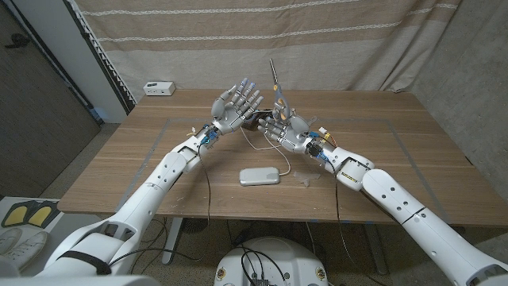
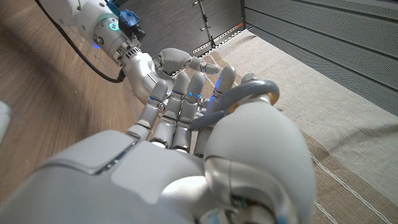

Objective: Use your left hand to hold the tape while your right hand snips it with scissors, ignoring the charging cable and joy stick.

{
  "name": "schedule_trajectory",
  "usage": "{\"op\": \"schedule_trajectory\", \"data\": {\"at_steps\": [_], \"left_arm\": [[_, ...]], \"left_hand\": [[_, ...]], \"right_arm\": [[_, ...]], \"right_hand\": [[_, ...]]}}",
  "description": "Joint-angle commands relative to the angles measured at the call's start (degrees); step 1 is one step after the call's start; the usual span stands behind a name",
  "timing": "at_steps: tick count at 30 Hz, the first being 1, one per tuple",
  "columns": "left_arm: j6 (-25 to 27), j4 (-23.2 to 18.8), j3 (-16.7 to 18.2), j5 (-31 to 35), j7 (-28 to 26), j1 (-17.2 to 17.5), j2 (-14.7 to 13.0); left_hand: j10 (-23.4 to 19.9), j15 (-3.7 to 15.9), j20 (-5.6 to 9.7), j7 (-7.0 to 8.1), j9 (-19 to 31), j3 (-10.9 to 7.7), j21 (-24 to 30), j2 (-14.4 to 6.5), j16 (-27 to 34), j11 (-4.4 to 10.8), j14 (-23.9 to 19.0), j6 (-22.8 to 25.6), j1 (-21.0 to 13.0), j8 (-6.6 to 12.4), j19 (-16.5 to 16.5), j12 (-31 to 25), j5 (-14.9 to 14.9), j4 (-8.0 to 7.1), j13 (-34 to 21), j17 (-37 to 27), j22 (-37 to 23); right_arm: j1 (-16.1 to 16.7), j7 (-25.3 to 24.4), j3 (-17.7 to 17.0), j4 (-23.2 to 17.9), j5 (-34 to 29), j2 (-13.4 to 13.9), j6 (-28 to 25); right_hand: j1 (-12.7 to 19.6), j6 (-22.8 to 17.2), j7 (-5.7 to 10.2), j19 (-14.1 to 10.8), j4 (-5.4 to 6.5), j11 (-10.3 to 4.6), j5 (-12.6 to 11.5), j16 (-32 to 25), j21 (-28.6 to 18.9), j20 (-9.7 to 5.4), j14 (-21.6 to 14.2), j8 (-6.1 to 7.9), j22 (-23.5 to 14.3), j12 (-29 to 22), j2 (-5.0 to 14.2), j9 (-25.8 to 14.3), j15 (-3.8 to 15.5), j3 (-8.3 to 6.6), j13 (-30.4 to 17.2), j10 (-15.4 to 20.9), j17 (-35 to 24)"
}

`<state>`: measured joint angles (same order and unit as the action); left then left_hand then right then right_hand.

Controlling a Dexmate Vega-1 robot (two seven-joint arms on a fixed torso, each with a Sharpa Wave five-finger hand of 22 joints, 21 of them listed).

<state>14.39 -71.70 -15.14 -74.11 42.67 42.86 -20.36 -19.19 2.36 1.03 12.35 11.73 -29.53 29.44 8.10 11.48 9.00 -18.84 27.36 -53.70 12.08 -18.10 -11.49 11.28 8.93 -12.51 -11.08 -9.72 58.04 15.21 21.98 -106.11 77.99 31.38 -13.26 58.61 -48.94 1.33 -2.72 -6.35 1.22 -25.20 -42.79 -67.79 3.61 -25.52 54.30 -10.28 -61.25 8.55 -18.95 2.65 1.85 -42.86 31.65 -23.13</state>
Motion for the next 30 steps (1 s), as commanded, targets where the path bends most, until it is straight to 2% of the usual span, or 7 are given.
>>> {"op": "schedule_trajectory", "data": {"at_steps": [1, 5, 6, 7, 13, 21, 30], "left_arm": [[0.02, -0.29, -0.09, -0.16, -0.17, 0.29, -0.21], [0.01, -0.42, -0.09, -0.16, -0.33, 0.38, -0.27], [-0.02, -0.42, -0.09, -0.16, -0.33, 0.39, -0.26], [-0.03, -0.41, -0.09, -0.18, -0.31, 0.39, -0.26], [0.02, -0.54, -0.20, -0.11, -0.39, 0.43, -0.37], [0.14, -0.72, -0.42, 0.00, -0.53, 0.30, -0.42], [0.39, -1.08, -0.68, 0.09, -0.69, 0.28, -0.54]], "left_hand": [[-0.47, 7.39, 0.09, 0.08, -0.03, -0.04, -0.22, -0.62, 0.29, 0.06, -0.55, 0.70, 0.04, 0.38, -0.55, -0.57, 0.06, -0.18, -0.15, -0.06, -0.30], [-0.50, 7.43, 0.09, 0.09, -0.04, -0.05, -0.32, -0.65, 0.28, 0.07, -0.56, 0.74, 0.02, 0.36, -0.59, -0.58, 0.04, -0.19, -0.10, -0.06, -0.30], [-0.49, 7.45, 0.10, 0.10, -0.04, -0.05, -0.35, -0.65, 0.28, 0.13, -0.56, 0.77, 0.01, 0.35, -0.59, -0.58, 0.04, -0.19, -0.09, -0.06, -0.30], [-0.51, 7.45, 0.13, 0.12, -0.04, -0.05, -0.37, -0.66, 0.29, 0.12, -0.60, 0.80, 0.01, 0.36, -0.61, -0.58, 0.04, -0.19, -0.08, -0.06, -0.31], [-0.46, 7.42, 0.13, 0.03, -0.05, -0.06, -0.53, -0.68, 0.28, 0.12, -0.60, 0.86, -0.01, 0.32, -0.60, -0.57, 0.02, -0.19, -0.03, -0.06, -0.31], [-0.45, 7.41, 0.12, 0.12, -0.06, -0.08, -0.77, -0.77, 0.26, 0.11, -0.60, 0.99, 0.00, 0.27, -0.56, -0.57, -0.01, -0.24, 0.05, -0.07, -0.33], [-0.46, 7.37, 0.12, 0.04, -0.07, -0.08, -1.00, -0.81, 0.23, 0.20, -0.57, 1.02, 0.03, 0.20, -0.56, -0.57, -0.04, -0.28, 0.12, -0.07, -0.34]], "right_arm": [[0.55, 0.84, -0.11, 0.45, 0.11, -1.30, 1.49], [0.61, 0.91, -0.18, 0.50, 0.26, -1.58, 1.69], [0.60, 0.70, -0.17, 0.37, 0.09, -1.51, 1.70], [0.63, 0.59, -0.19, 0.29, 0.03, -1.50, 1.76], [1.20, -0.40, -0.51, -0.12, 1.02, -2.04, 1.83], [1.81, -0.24, -0.86, -0.42, 0.85, -2.44, 3.01], [1.67, 2.02, -0.73, 0.36, 0.92, -2.75, 3.48]], "right_hand": [[0.16, 0.05, 0.65, 0.58, 0.11, -7.94, -0.11, 0.79, 0.37, 0.27, -1.02, -0.86, -0.17, -1.00, 0.00, 0.67, 9.58, 0.08, -0.51, 8.16, 0.38], [1.04, 0.57, 0.80, 0.87, -0.45, -9.19, -0.35, 0.30, 0.78, 0.29, -1.97, -1.03, -0.14, -3.00, -0.34, 0.15, 9.71, 0.01, -2.36, 8.83, -0.15], [1.59, 0.76, 0.67, 0.95, -0.76, -9.19, -0.46, -0.77, 0.97, 0.27, -3.18, -1.20, -0.14, -4.19, -0.46, 0.04, 9.83, -0.04, -3.53, 9.15, -0.91], [2.54, 0.60, 0.73, 0.77, -1.19, -10.06, -0.61, -2.37, 1.22, 0.15, -4.49, -1.55, -0.17, -6.32, -0.58, 0.17, 9.91, -0.13, -5.94, 9.32, -2.17], [3.93, 1.03, 0.88, 0.09, -1.30, -10.73, -0.67, -6.20, 1.65, -0.71, -6.74, -1.72, -0.28, -9.78, -0.23, -1.05, 10.03, -0.19, -9.67, 9.06, -4.85], [3.73, 0.61, 1.35, 0.62, -0.94, -10.71, -0.75, -5.58, 2.20, -0.44, -4.78, -1.31, -0.28, -9.46, -0.53, -2.03, 10.01, 0.20, -8.43, 8.76, -4.76], [3.45, -0.21, 1.91, 3.63, -0.77, -10.21, -1.78, -1.43, 4.30, 1.34, 0.02, -0.32, -0.14, -8.39, -1.97, -3.68, 9.75, 1.20, -9.48, 0.58, -3.29]]}}
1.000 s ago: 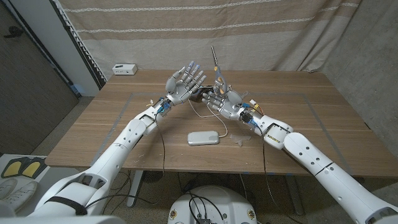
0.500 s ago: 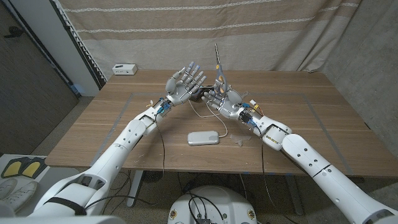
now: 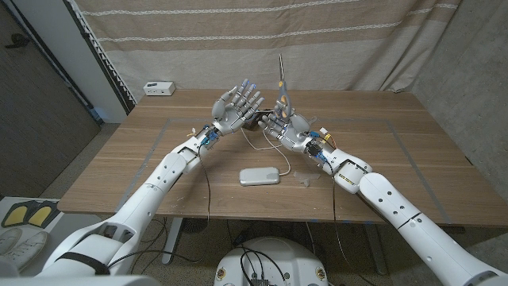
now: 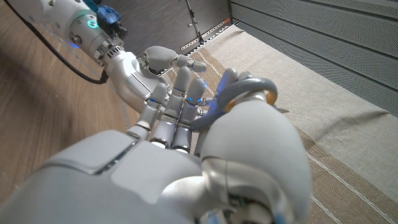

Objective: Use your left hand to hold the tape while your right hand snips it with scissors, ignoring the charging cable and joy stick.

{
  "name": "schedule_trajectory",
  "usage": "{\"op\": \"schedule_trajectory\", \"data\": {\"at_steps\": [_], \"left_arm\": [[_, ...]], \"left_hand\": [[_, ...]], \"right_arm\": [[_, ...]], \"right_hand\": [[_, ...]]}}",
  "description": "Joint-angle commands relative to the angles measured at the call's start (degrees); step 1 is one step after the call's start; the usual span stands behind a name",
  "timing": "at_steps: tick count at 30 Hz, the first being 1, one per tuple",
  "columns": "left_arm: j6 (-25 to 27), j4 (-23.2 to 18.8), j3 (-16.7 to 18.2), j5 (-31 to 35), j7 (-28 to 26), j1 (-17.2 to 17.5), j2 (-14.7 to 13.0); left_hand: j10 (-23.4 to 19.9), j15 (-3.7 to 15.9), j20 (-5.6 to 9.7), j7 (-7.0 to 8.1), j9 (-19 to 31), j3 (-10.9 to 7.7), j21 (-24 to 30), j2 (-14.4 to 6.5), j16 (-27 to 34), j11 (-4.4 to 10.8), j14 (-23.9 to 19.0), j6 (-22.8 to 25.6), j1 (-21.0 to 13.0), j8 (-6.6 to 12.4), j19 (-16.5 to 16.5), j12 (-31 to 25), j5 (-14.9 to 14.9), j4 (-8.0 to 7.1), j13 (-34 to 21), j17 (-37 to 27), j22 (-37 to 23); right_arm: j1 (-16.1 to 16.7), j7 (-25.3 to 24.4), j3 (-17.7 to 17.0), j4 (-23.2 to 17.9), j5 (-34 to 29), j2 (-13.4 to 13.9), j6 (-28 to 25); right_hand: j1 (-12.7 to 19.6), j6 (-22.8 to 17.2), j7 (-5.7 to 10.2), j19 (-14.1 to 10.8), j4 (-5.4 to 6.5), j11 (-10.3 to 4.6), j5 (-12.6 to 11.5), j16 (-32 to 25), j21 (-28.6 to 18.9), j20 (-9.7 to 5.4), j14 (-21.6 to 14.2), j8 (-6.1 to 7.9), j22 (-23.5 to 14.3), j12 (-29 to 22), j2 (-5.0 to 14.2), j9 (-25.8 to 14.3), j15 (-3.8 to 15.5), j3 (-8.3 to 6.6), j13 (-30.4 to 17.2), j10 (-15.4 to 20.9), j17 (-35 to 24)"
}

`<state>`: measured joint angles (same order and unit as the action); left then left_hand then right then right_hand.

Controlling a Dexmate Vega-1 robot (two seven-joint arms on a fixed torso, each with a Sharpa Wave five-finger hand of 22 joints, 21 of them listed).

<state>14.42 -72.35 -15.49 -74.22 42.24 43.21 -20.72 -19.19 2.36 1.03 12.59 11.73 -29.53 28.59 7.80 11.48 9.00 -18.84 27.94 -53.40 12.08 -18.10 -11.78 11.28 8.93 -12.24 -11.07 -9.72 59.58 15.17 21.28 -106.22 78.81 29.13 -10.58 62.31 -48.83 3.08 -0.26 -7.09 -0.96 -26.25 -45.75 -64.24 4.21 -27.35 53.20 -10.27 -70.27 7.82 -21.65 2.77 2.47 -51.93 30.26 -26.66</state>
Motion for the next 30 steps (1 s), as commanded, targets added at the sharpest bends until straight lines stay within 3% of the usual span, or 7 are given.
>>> {"op": "schedule_trajectory", "data": {"at_steps": [1, 9, 14, 15, 21, 24, 30], "left_arm": [[0.41, -0.47, -0.34, 0.18, -0.25, -0.06, -0.21], [0.60, -1.06, -0.38, 0.09, -0.52, 0.20, -0.49], [0.61, -1.39, -0.47, 0.13, -0.60, 0.31, -0.66], [0.63, -1.52, -0.47, 0.11, -0.73, 0.36, -0.67], [0.67, -2.11, -0.52, 0.03, -1.19, 0.68, -0.81], [0.71, -2.39, -0.53, -0.06, -1.43, 0.95, -0.88], [0.67, -2.60, -0.56, -0.23, -1.62, 1.21, -0.91]], "left_hand": [[-0.45, 7.36, 0.15, -0.17, -0.07, -0.08, -0.18, -0.52, 0.24, 0.20, -0.58, 0.44, -0.27, 0.20, -0.59, -0.29, -0.04, -0.28, -0.14, -0.08, -0.35], [-0.43, 7.40, 0.16, -0.14, -0.08, -0.08, -0.40, -0.55, 0.24, 0.08, -0.64, 0.72, -0.25, 0.23, -0.59, -0.28, -0.07, -0.30, -0.07, -0.08, -0.36], [-0.50, 7.41, 0.18, -0.22, -0.08, -0.10, -0.53, -0.61, 0.23, 0.07, -0.63, 0.86, -0.25, 0.23, -0.60, -0.31, -0.08, -0.32, -0.04, -0.08, -0.37], [-0.52, 7.46, 0.21, -0.23, -0.08, -0.11, -0.55, -0.62, 0.23, 0.13, -0.64, 0.93, -0.25, 0.25, -0.61, -0.32, -0.08, -0.32, -0.03, -0.09, -0.37], [-0.46, 7.41, 0.17, -0.22, -0.09, -0.13, -0.71, -0.68, 0.22, 0.14, -0.63, 1.00, -0.27, 0.22, -0.60, -0.30, -0.09, -0.33, 0.01, -0.09, -0.38], [-0.50, 7.44, 0.20, -0.21, -0.09, -0.14, -0.78, -0.69, 0.22, 0.20, -0.66, 1.12, -0.28, 0.24, -0.63, -0.32, -0.10, -0.33, 0.02, -0.08, -0.38], [-0.52, 7.46, 0.21, -0.19, -0.09, -0.15, -0.89, -0.72, 0.21, 0.19, -0.66, 1.27, -0.30, 0.25, -0.68, -0.33, -0.11, -0.33, 0.05, -0.08, -0.39]], "right_arm": [[0.06, 2.19, 0.02, 0.54, 0.05, -0.45, 0.74], [-0.52, 5.10, 0.28, 1.52, -0.11, -0.25, 0.49], [-0.63, 6.07, 0.43, 1.90, -0.41, -0.89, 1.16], [-0.68, 6.23, 0.45, 1.97, -0.36, -0.88, 1.07], [-0.91, 7.94, 0.60, 2.67, -0.62, -1.09, 1.35], [-0.92, 8.59, 0.62, 2.84, -0.99, -1.16, 1.75], [-0.98, 9.67, 0.76, 2.93, -2.42, -0.83, 2.62]], "right_hand": [[-0.47, -0.40, 0.19, 1.27, 0.17, -7.43, -0.99, 2.39, 0.96, 0.89, 2.81, 0.92, -0.14, 1.17, -1.19, -1.22, 9.52, 0.69, -0.05, 0.54, 0.46], [-1.73, 0.27, 0.65, 2.82, 1.11, -5.90, -2.51, 7.00, 2.73, 2.14, 8.23, 1.06, -0.13, 4.94, -1.17, -1.90, 8.45, 1.54, 3.53, -6.79, 1.17], [-2.67, 2.21, 1.10, 3.88, 1.80, -3.73, -3.96, 11.17, 4.23, 3.24, 11.69, -0.20, -0.15, 10.25, -1.04, -0.65, 6.54, 2.20, 8.67, -12.16, 2.81], [-2.91, 3.69, 1.10, 4.25, 1.97, -2.60, -4.26, 12.30, 4.71, 3.21, 13.21, -0.80, -0.15, 12.34, -0.96, -0.47, 6.05, 2.40, 10.23, -14.75, 3.19], [-4.50, 7.81, 0.97, 5.42, 2.68, -0.76, -4.56, 14.12, 6.08, 3.85, 17.00, -2.28, -0.09, 16.47, -1.61, -0.34, 4.65, 3.60, 13.69, -17.97, 3.78], [-5.96, 10.36, 0.62, 6.72, 3.25, 0.14, -4.62, 15.08, 7.18, 5.16, 20.16, -3.19, -0.06, 19.00, -2.33, -0.37, 3.04, 4.69, 15.50, -20.10, 4.07], [-6.54, 10.30, 0.24, 6.84, 3.29, 0.93, -4.76, 15.75, 7.88, 5.46, 22.69, -3.02, -0.06, 21.39, -3.06, -0.60, 1.16, 5.52, 17.21, -21.72, 4.62]]}}
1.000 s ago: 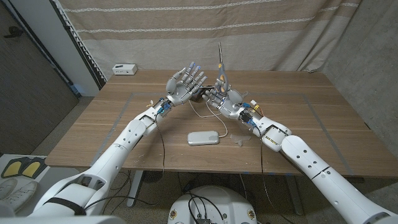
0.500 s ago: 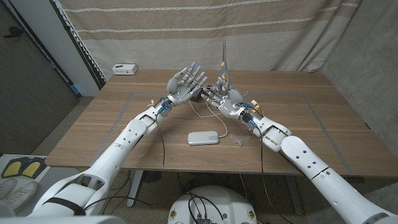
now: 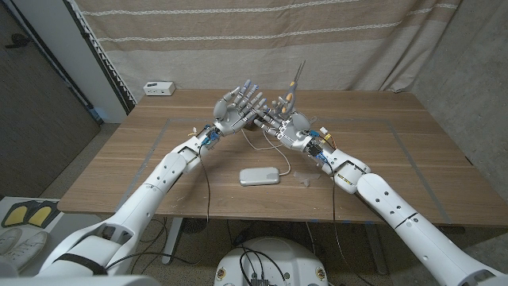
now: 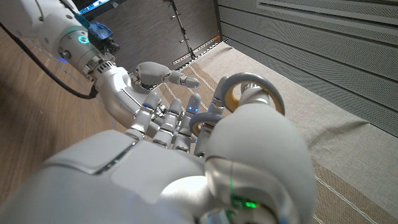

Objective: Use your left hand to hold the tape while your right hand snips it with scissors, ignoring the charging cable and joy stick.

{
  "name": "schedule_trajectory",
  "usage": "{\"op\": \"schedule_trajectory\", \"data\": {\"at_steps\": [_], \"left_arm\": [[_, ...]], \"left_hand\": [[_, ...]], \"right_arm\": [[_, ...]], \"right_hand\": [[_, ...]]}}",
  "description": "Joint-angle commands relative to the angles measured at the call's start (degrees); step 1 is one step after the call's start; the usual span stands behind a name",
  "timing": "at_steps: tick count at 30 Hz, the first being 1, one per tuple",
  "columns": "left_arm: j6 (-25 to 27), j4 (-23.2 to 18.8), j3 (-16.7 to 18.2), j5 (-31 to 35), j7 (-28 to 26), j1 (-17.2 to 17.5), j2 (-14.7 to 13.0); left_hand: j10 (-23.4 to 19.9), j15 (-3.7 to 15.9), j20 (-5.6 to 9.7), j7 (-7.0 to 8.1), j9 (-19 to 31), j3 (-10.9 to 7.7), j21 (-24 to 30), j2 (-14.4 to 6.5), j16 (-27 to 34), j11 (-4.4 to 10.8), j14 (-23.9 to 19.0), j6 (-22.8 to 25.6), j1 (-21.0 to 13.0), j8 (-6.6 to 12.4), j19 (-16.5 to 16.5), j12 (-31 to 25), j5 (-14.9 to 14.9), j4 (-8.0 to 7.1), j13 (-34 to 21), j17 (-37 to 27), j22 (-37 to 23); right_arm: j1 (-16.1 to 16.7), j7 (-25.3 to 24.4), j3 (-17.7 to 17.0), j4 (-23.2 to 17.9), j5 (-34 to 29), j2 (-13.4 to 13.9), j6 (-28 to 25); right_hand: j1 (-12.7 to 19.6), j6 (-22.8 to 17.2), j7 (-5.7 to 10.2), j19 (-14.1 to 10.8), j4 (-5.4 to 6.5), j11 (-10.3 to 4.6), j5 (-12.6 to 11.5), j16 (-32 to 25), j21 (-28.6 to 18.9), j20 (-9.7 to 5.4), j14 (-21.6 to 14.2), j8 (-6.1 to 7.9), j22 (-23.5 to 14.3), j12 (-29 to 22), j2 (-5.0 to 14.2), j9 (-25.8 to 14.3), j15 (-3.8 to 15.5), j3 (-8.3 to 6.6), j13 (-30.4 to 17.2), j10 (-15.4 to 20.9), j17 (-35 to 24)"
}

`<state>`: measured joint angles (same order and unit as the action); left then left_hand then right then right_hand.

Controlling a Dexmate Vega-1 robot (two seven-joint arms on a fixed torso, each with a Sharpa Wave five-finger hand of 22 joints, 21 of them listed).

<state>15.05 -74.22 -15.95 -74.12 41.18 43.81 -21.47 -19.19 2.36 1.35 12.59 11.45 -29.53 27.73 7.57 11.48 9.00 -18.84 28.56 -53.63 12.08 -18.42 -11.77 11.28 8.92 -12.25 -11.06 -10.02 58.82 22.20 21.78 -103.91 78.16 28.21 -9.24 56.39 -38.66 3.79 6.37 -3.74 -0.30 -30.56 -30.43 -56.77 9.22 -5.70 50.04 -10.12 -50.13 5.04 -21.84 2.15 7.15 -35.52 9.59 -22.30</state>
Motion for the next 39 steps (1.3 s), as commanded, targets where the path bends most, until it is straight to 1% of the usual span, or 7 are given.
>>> {"op": "schedule_trajectory", "data": {"at_steps": [1, 4, 7, 12, 19, 31, 39], "left_arm": [[-0.08, -0.74, -0.11, -0.29, -0.56, 0.62, -0.15], [-0.12, -0.78, -0.13, -0.34, -0.60, 0.70, -0.15], [-0.07, -0.84, -0.16, -0.46, -0.61, 0.82, -0.12], [-0.09, -1.23, -0.13, -0.65, -0.95, 1.27, -0.14], [-0.14, -1.53, -0.24, -0.70, -0.99, 1.52, -0.19], [-0.24, -1.75, -0.34, -0.83, -1.05, 1.76, -0.15], [-0.36, -2.15, -0.18, -0.98, -1.36, 2.21, -0.36]], "left_hand": [[-0.54, 7.47, -0.08, -0.17, 0.19, -0.16, -0.04, -0.50, 0.22, 0.21, -0.67, 0.69, -0.07, 0.25, -0.38, -0.34, -0.11, -0.32, 0.07, -0.09, -0.09], [-0.46, 7.42, -0.12, -0.20, 0.19, -0.17, -0.12, -0.52, 0.20, 0.18, -0.64, 0.69, -0.08, 0.22, -0.37, -0.31, -0.12, -0.32, 0.09, -0.09, -0.09], [-0.48, 7.43, -0.11, -0.12, 0.19, -0.18, -0.17, -0.53, 0.20, 0.29, -0.67, 0.78, -0.09, 0.23, -0.39, -0.32, -0.12, -0.32, 0.10, -0.09, -0.09], [-0.61, 7.40, -0.13, -0.09, 0.18, -0.19, -0.32, -0.58, 0.21, 0.20, -0.69, 0.86, -0.08, 0.19, -0.45, -0.38, -0.14, -0.34, 0.13, -0.09, -0.10], [-0.65, 7.56, -0.14, -0.18, 0.18, -0.25, -0.52, -0.71, 0.22, 0.22, -0.76, 1.14, -0.09, 0.23, -0.48, -0.39, -0.16, -0.38, 0.17, -0.10, -0.11], [-0.61, 7.54, -0.16, -0.08, 0.18, -0.37, -0.78, -1.01, 0.23, 0.24, -0.81, 1.26, -0.12, 0.15, -0.60, -0.37, -0.21, -0.45, 0.21, -0.12, -0.13], [-0.60, 7.51, -0.18, -0.04, 0.18, -0.43, -0.96, -1.12, 0.22, 0.24, -0.83, 1.25, -0.14, 0.08, -0.64, -0.37, -0.24, -0.45, 0.24, -0.12, -0.14]], "right_arm": [[-0.35, 3.68, 0.31, 1.03, -1.88, -0.05, 1.61], [-0.38, 1.47, 0.16, -0.36, -2.92, 1.27, 0.94], [0.03, 0.86, -0.01, -0.64, -2.64, 1.26, 1.03], [0.29, 0.05, -0.01, -1.38, -3.22, 2.00, 1.00], [0.72, -0.56, -0.16, -2.13, -3.17, 2.56, 1.04], [0.87, 0.18, -0.11, -2.25, -2.97, 2.76, 1.38], [0.17, 2.90, 0.24, -1.57, -3.61, 2.90, 1.97]], "right_hand": [[-0.78, 0.54, -0.72, 0.37, -0.05, 0.47, -0.48, 0.55, 0.61, 0.70, 1.45, 0.04, -0.21, 1.71, -0.47, -0.50, 1.30, 1.05, 1.12, -1.38, 0.40], [-1.01, 0.00, -1.28, -0.04, -0.06, 0.85, -0.61, 0.57, 0.83, 0.61, 1.65, 0.31, -0.23, 2.49, -0.88, -0.62, 0.79, 1.50, 2.00, -0.97, 0.84], [0.03, -4.18, -1.36, -1.41, -0.65, 0.44, -1.07, -0.38, 0.98, -0.05, -0.36, 2.84, -0.28, 3.29, -0.51, -1.89, 0.95, 1.37, 3.83, 1.93, 1.64], [0.23, -4.98, -1.37, -2.54, -0.82, 0.47, -1.20, -0.85, 0.92, 0.10, -1.20, 4.00, -0.31, 3.79, -0.64, -2.89, 0.82, 1.55, 4.93, 3.55, 2.02], [1.17, -7.24, -1.72, -4.67, -1.15, -1.04, -1.56, -2.21, 1.05, -0.19, -5.02, 8.04, -0.34, 4.30, 0.24, -6.29, 2.14, 1.38, 8.16, 10.46, 3.00], [1.10, -6.29, -1.19, -4.77, -1.11, -2.21, -1.33, -2.68, 1.73, 0.21, -5.40, 9.72, -0.34, 5.02, 0.43, -7.77, 2.63, 1.67, 10.60, 14.79, 3.32], [-0.91, -3.55, -1.90, -3.54, -0.40, -0.42, -1.05, -1.43, 2.96, 1.98, -3.02, 9.76, -0.32, 7.95, -1.17, -8.02, 0.19, 3.36, 12.21, 11.50, 4.06]]}}
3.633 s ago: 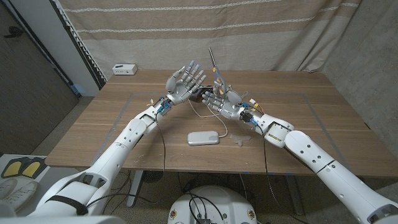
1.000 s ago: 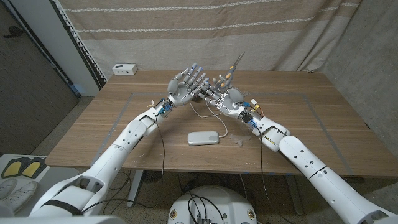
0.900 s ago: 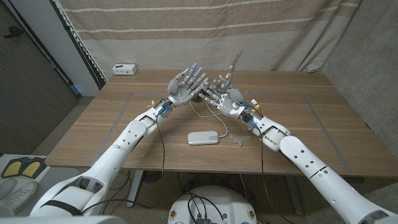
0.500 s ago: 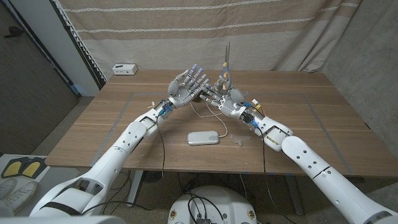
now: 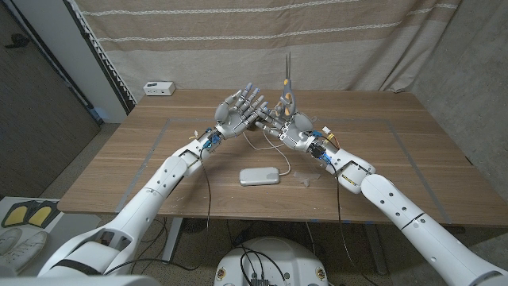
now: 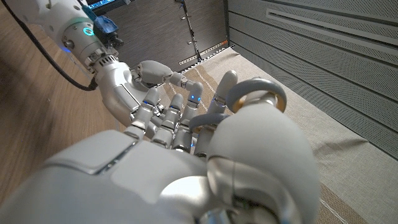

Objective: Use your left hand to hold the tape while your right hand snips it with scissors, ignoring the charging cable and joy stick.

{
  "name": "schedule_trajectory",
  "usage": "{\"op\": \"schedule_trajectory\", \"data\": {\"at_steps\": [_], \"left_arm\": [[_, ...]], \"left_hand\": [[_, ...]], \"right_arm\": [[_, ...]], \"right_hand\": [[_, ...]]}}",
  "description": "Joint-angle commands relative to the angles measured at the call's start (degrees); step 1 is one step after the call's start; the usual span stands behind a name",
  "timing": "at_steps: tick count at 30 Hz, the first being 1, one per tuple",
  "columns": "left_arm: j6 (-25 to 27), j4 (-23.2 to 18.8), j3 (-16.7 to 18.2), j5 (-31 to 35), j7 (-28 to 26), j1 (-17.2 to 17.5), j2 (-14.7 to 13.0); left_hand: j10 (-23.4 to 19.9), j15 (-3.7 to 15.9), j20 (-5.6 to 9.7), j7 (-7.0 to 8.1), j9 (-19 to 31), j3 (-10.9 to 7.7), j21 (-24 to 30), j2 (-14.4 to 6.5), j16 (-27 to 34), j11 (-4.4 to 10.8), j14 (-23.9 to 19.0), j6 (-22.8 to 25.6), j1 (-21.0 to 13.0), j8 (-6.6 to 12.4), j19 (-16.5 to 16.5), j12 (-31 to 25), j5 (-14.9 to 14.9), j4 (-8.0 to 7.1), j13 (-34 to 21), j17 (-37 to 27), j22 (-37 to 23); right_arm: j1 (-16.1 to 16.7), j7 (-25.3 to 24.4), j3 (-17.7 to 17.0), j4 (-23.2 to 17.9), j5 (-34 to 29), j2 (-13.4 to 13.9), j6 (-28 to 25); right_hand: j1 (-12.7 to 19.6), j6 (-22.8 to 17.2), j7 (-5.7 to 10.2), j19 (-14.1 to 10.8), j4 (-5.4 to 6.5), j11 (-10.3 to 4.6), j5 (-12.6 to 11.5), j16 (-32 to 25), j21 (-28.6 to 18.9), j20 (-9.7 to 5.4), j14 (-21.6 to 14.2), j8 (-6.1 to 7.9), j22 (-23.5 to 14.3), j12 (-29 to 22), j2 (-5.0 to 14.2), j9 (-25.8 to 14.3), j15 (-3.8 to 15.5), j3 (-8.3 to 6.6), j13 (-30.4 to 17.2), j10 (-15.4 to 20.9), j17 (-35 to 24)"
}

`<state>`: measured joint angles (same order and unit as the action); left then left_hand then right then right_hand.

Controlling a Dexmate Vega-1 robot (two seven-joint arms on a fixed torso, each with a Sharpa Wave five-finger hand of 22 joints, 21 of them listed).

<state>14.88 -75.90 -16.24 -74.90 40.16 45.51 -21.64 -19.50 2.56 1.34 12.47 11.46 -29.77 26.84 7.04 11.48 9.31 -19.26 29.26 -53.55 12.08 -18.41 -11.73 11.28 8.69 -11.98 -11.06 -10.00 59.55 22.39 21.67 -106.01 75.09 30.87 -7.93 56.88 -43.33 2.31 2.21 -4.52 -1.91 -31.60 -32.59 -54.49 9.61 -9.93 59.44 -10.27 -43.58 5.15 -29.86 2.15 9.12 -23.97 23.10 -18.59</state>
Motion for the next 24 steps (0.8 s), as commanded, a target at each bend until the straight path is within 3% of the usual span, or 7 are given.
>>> {"op": "schedule_trajectory", "data": {"at_steps": [1, 10, 18, 21, 22, 24], "left_arm": [[-0.22, -0.44, 0.10, -0.17, -0.30, 0.53, -0.20], [-0.23, -0.43, 0.14, -0.28, -0.32, 0.68, -0.33], [-0.01, 0.07, 0.16, -0.30, -0.34, 0.45, -0.46], [0.08, 0.28, 0.20, -0.30, -0.29, 0.38, -0.52], [0.12, 0.46, 0.22, -0.30, -0.21, 0.29, -0.55], [0.15, 0.67, 0.21, -0.21, -0.12, 0.15, -0.60]], "left_hand": [[-0.25, 7.32, -0.21, 0.05, 0.16, -0.19, -0.10, -0.60, 0.23, -0.06, -0.43, 0.58, -0.22, 0.08, -0.65, -0.39, -0.25, -0.22, -0.02, -0.12, -0.16], [-0.45, 7.28, -0.16, -0.12, 0.16, -0.26, -0.27, -0.71, 0.23, -0.03, -0.48, 1.11, -0.25, 0.21, -0.80, -0.47, -0.29, -0.22, 0.00, -0.12, -0.16], [-0.64, 7.36, -0.15, -0.17, 0.15, -0.32, -0.47, -0.79, 0.21, 0.09, -0.47, 1.78, -0.30, 0.38, -0.85, -0.53, -0.34, -0.21, 0.03, -0.12, -0.17], [-0.70, 7.39, -0.12, -0.07, 0.14, -0.34, -0.52, -0.80, 0.22, 0.12, -0.51, 1.85, -0.31, 0.37, -0.89, -0.55, -0.35, -0.20, 0.03, -0.11, -0.17], [-0.69, 7.39, -0.14, -0.11, 0.14, -0.34, -0.55, -0.81, 0.22, 0.10, -0.52, 1.94, -0.32, 0.39, -0.90, -0.54, -0.35, -0.19, 0.04, -0.11, -0.17], [-0.77, 7.43, -0.10, -0.10, 0.14, -0.36, -0.59, -0.81, 0.23, 0.18, -0.54, 2.01, -0.34, 0.40, -0.95, -0.57, -0.36, -0.18, 0.04, -0.11, -0.17]], "right_arm": [[-0.60, 2.53, 0.37, 0.39, -0.74, 0.43, 0.57], [-1.46, 5.04, 0.92, 1.40, -1.37, 0.48, 0.85], [-2.47, 7.23, 1.42, 2.45, -2.40, 0.54, 1.28], [-2.86, 7.84, 1.53, 2.62, -2.59, 0.72, 1.11], [-3.05, 7.98, 1.64, 2.68, -2.90, 0.82, 1.11], [-3.28, 8.13, 1.77, 2.75, -3.25, 0.98, 1.05]], "right_hand": [[-2.10, 1.36, -0.47, 0.92, 0.66, 1.32, 0.07, 1.10, 1.00, 1.88, 1.89, 0.47, -0.16, 1.83, -1.72, -0.11, -0.54, 1.88, 0.94, -2.38, 0.54], [-3.30, 6.26, -1.38, 1.31, 1.02, 3.44, -0.19, 3.00, 2.86, 2.67, 4.44, 1.54, -0.12, 5.24, -2.60, -2.99, -3.96, 3.34, 3.07, -6.31, 2.00], [-3.63, 7.72, -2.27, 1.46, 1.13, 4.28, -0.36, 3.45, 3.72, 2.69, 4.39, 2.53, -0.09, 6.10, -2.72, -4.71, -5.38, 3.77, 3.89, -6.76, 2.65], [-4.61, 8.11, -3.35, 1.89, 1.53, 5.03, -0.28, 3.88, 4.43, 2.69, 4.55, 3.38, -0.03, 6.57, -3.11, -5.86, -6.34, 4.39, 4.47, -6.81, 3.13], [-5.11, 8.74, -3.50, 1.85, 1.77, 6.07, -0.25, 4.14, 4.76, 2.68, 4.66, 3.73, -0.01, 6.98, -3.11, -6.54, -6.72, 4.63, 4.86, -7.08, 3.40], [-5.38, 9.02, -3.89, 1.83, 1.89, 6.25, -0.23, 4.20, 4.95, 2.68, 4.53, 3.93, 0.00, 7.19, -3.10, -6.89, -6.79, 4.76, 5.08, -7.19, 3.56]]}}
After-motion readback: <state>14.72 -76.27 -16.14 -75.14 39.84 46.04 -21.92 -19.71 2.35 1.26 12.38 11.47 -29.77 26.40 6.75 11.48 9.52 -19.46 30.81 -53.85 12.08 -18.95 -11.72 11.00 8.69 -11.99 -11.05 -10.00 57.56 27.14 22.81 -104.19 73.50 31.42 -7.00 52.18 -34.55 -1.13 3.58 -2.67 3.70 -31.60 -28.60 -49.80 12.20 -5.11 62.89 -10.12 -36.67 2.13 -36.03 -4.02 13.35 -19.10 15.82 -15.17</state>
